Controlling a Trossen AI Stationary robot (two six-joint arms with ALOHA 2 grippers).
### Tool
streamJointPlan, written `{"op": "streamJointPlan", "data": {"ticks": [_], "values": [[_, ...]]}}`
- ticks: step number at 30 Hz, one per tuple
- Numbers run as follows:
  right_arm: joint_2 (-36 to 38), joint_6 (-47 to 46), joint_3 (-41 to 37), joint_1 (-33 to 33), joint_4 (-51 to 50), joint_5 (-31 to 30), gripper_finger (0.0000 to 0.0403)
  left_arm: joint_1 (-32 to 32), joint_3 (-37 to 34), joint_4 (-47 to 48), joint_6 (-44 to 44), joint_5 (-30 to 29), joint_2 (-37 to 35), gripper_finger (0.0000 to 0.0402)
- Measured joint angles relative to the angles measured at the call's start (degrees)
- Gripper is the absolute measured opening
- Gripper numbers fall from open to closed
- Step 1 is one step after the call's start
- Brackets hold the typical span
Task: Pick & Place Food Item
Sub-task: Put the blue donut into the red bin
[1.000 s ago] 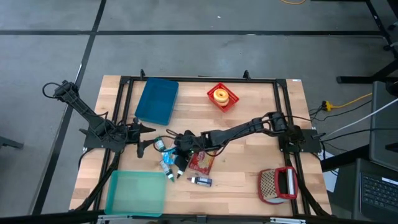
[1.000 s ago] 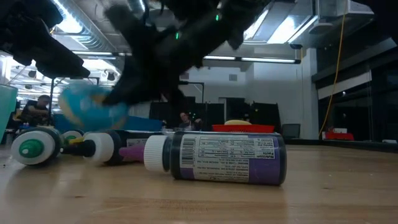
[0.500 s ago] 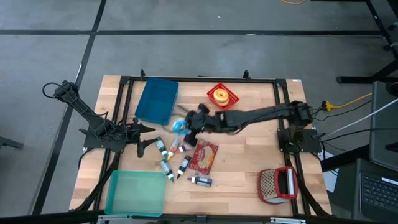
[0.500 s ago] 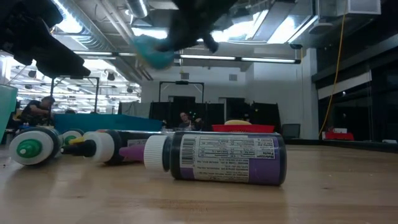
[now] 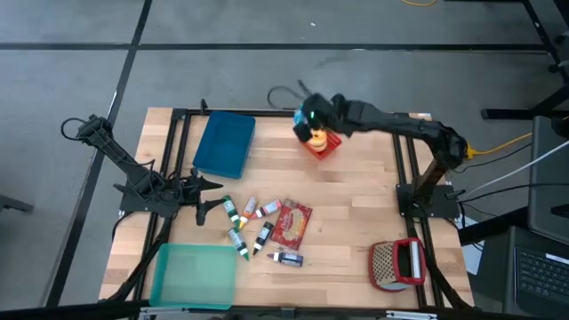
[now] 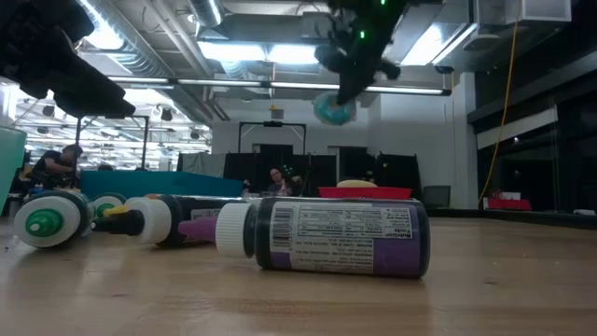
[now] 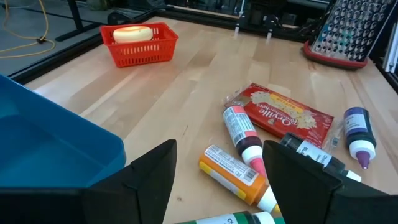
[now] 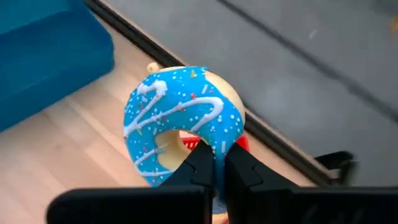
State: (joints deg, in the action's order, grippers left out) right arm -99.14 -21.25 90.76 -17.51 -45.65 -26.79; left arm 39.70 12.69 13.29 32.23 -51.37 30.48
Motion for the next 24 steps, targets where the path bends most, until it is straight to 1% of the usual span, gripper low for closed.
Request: {"op": "streamJointPlan", "data": {"ticks": [3, 6, 8, 13, 18, 20, 24], "values": [[-1.91, 0.34, -0.09, -6.2, 0.85, 8.9, 0.0011, 0.0, -0.02, -0.06, 0.0, 0.04, 0.0, 0.0235], [-3.39, 0.97, -0.07, -11.75, 4.56, 20.41, 0.0012, 0.0, -0.04, -0.05, 0.0, 0.39, 0.0, 0.0235], [-4.36, 1.11, -0.07, -14.45, 6.85, 25.39, 0.0015, 0.0, -0.07, 0.01, 0.0, 0.48, 0.0, 0.0235], [-4.78, 1.13, -0.04, -18.78, 6.85, 30.32, 0.0011, 0.0, -0.08, 0.01, 0.0, 0.48, 0.0, 0.0235], [-4.78, 1.12, -0.04, -20.77, 3.59, 35.75, 0.0011, 0.0, -0.09, 0.01, 0.0, 0.48, 0.0, 0.0235], [-4.81, 1.1, -0.06, -21.11, 1.57, 36.51, 0.0011, 0.0, -0.09, -0.01, 0.04, 0.48, 0.0, 0.0235], [-5.33, 0.88, -1.27, -21.28, 0.77, 36.9, 0.0011, 0.0, -0.09, -0.31, 0.02, 0.5, 0.0, 0.0235]]}}
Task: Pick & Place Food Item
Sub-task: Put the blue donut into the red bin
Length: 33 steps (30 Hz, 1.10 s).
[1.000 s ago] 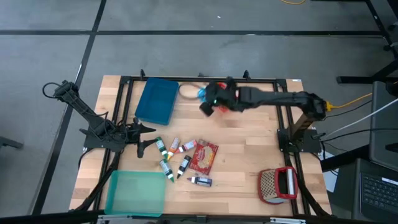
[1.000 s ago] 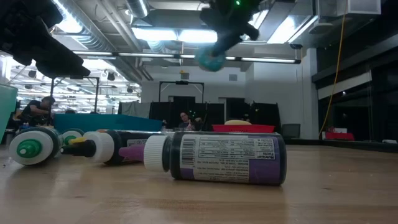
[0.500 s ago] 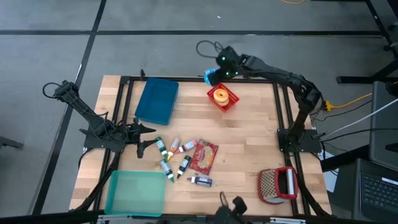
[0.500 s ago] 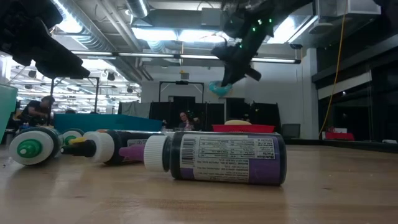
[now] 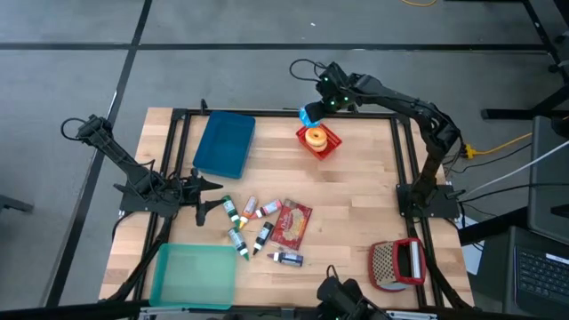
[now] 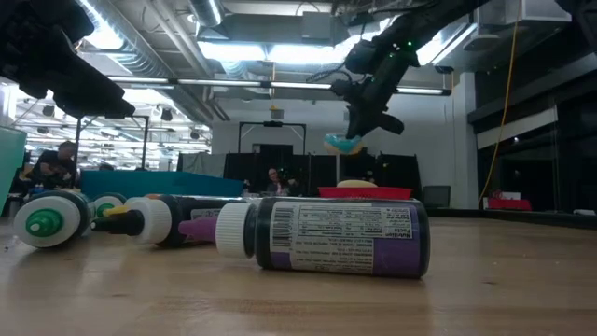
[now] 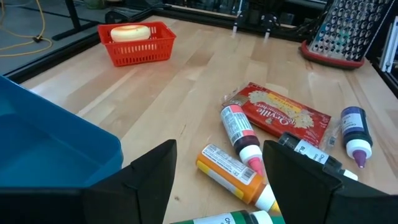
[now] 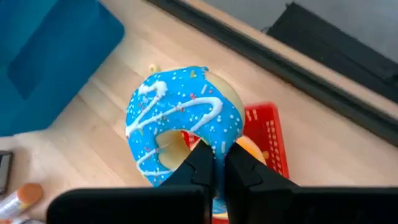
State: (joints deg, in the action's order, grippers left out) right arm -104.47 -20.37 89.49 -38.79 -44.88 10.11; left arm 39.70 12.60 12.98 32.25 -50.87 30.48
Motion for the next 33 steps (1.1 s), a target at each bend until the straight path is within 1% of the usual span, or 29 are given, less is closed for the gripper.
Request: {"op": "streamJointPlan", "data": {"ticks": [7, 11, 15, 20, 25, 29, 33], "values": [[-1.83, -0.64, -5.38, -0.96, 2.11, 0.04, 0.0011, 0.0, -0.02, -0.4, 0.0, 1.05, 0.0, 0.0235], [-1.83, -0.91, -8.43, -2.25, 5.56, 2.27, 0.0011, 0.0, -0.02, -0.38, -0.01, 1.03, 0.0, 0.0235], [-1.83, -1.28, -10.28, -3.13, 7.0, 4.47, 0.0011, 0.0, -0.02, -0.38, -0.01, 1.03, 0.0, 0.0235], [-1.59, -1.53, -10.51, -3.37, 7.65, 6.62, 0.0011, 0.0, -0.02, -0.38, -0.02, 0.98, 0.0, 0.0235], [0.46, -1.7, -10.32, -3.39, 9.66, 9.0, 0.0011, 0.0, -0.02, -0.38, -0.02, 0.96, 0.0, 0.0235], [1.52, -1.74, -10.32, -3.26, 8.1, 9.17, 0.0011, 0.0, -0.02, -0.37, -0.02, 0.98, 0.0, 0.0235], [1.69, -1.7, -10.42, -2.57, 5.63, 10.82, 0.0011, 0.0, -0.02, -0.36, -0.02, 1.01, 0.0, 0.0235]]}}
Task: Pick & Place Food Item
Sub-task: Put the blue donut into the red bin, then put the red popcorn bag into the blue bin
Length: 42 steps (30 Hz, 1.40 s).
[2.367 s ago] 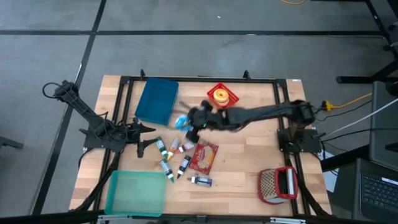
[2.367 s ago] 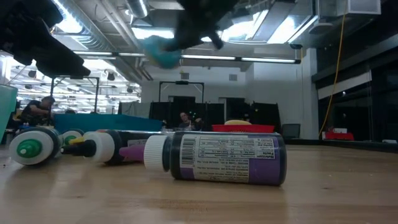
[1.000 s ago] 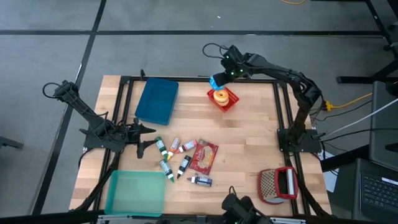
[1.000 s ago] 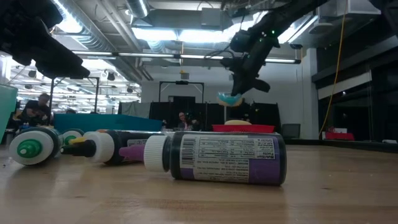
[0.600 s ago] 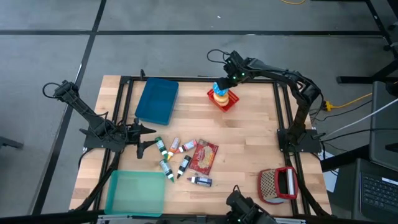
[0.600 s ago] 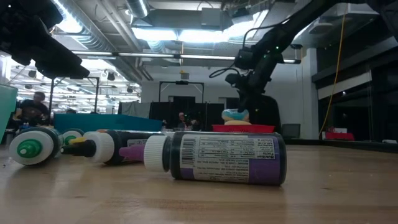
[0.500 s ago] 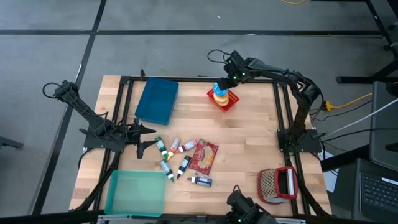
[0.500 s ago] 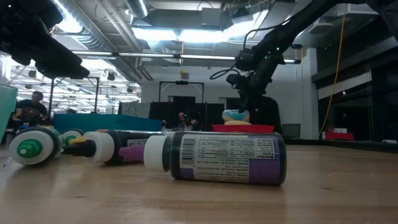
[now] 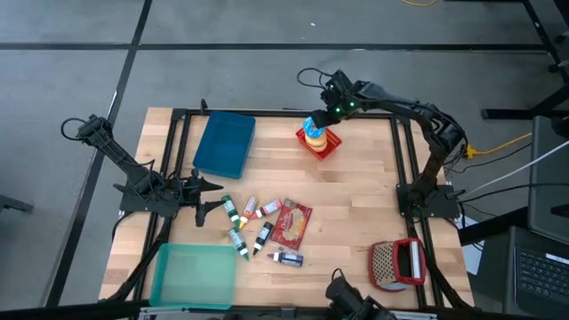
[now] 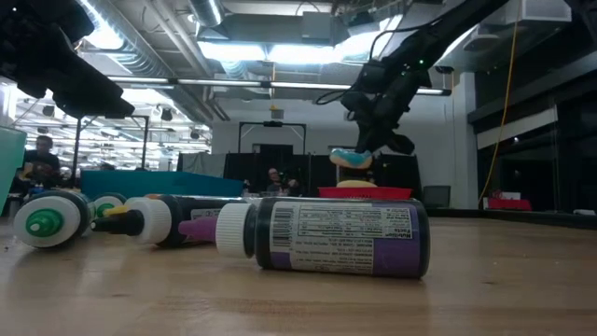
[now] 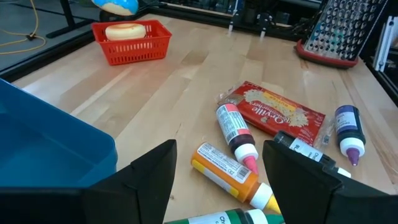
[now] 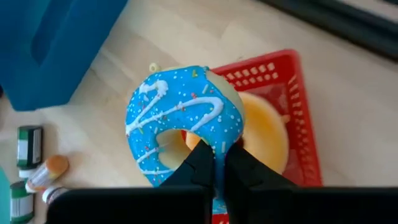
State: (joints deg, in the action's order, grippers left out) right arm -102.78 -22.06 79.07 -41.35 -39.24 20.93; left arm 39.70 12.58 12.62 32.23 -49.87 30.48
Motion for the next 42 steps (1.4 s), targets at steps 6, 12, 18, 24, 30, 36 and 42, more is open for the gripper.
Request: {"op": "streamJointPlan", "data": {"ticks": [6, 12, 18, 24, 30, 36, 42], "values": [[0.0, 0.0, -2.19, 0.49, 0.1, 0.17, 0.0011, 0.0, 0.0, 0.01, 0.04, 0.02, 0.0, 0.0235], [0.01, -0.2, -6.01, -0.2, 1.67, -0.22, 0.0011, 0.0, 0.0, 0.01, 0.02, 0.26, 0.0, 0.0235], [0.02, -0.5, -6.91, -0.82, 6.26, 0.37, 0.0011, 0.0, 0.0, 0.01, 0.02, 0.26, 0.0, 0.0235], [0.02, -1.31, -6.91, -0.84, 6.93, 0.74, 0.0045, 0.0, 0.0, 0.03, 0.02, 0.28, 0.0, 0.0235], [0.02, -1.29, -6.91, -0.82, 6.98, 0.72, 0.0135, 0.0, 0.0, 0.03, 0.0, 0.59, 0.0, 0.0235], [0.02, -1.29, -6.89, -0.82, 7.32, -1.12, 0.0189, 0.0, 0.0, 0.03, 0.01, 0.66, 0.0, 0.0235], [0.02, -1.03, -6.85, -0.82, 7.7, -2.43, 0.0207, 0.0, 0.0, 0.03, 0.0, 0.68, 0.0, 0.0235]]}}
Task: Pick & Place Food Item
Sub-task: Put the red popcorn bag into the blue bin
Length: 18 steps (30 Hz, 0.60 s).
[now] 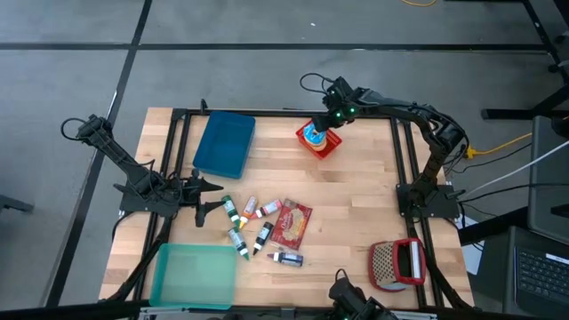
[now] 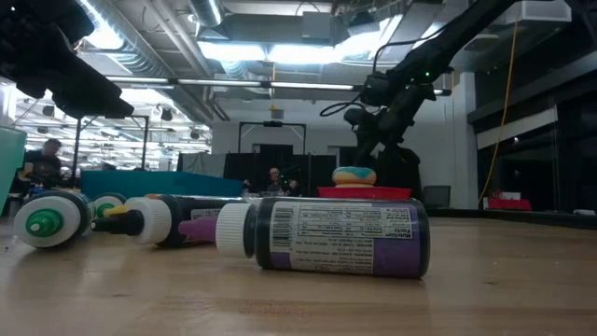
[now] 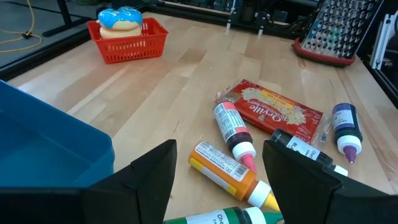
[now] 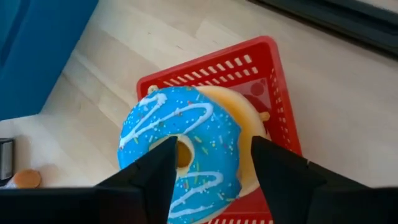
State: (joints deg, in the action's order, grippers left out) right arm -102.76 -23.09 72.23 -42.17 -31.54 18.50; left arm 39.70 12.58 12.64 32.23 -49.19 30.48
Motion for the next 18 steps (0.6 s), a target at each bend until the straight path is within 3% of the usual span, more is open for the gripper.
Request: {"op": "streamJointPlan", "data": {"ticks": [11, 18], "values": [[3.78, 1.6, 0.04, 0.61, 3.51, -9.3, 0.0208, 0.0, 0.0, -0.05, -1.18, -0.71, 0.0, 0.0235], [10.37, 4.62, 0.11, 4.49, 11.58, -14.67, 0.0209, 0.0, -0.04, -6.35, -14.05, -2.57, 0.0, 0.0235]]}}
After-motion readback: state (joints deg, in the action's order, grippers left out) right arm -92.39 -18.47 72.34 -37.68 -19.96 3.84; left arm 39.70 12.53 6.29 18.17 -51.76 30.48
